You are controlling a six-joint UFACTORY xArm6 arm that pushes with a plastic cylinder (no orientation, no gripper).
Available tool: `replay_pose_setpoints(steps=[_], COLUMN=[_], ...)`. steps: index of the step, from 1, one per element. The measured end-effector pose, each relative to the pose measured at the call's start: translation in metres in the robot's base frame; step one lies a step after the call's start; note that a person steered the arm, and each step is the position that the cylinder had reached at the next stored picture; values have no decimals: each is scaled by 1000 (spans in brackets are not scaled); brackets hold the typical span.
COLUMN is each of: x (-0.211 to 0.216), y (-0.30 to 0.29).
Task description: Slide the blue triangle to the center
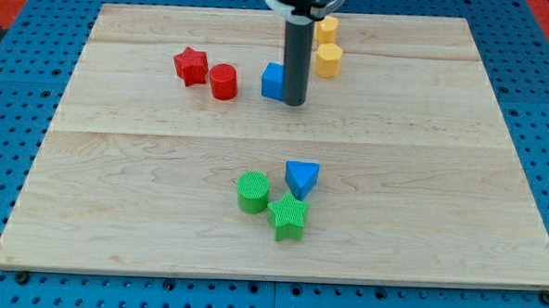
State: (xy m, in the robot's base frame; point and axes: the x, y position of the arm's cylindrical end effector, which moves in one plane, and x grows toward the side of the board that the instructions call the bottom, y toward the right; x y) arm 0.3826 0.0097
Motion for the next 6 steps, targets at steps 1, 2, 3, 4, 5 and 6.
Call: replay_pose_setpoints(steps=[1, 2, 3, 4, 5, 6], x=[1, -7, 14, 24, 20, 77], y=[-27, -49, -8, 24, 28, 43])
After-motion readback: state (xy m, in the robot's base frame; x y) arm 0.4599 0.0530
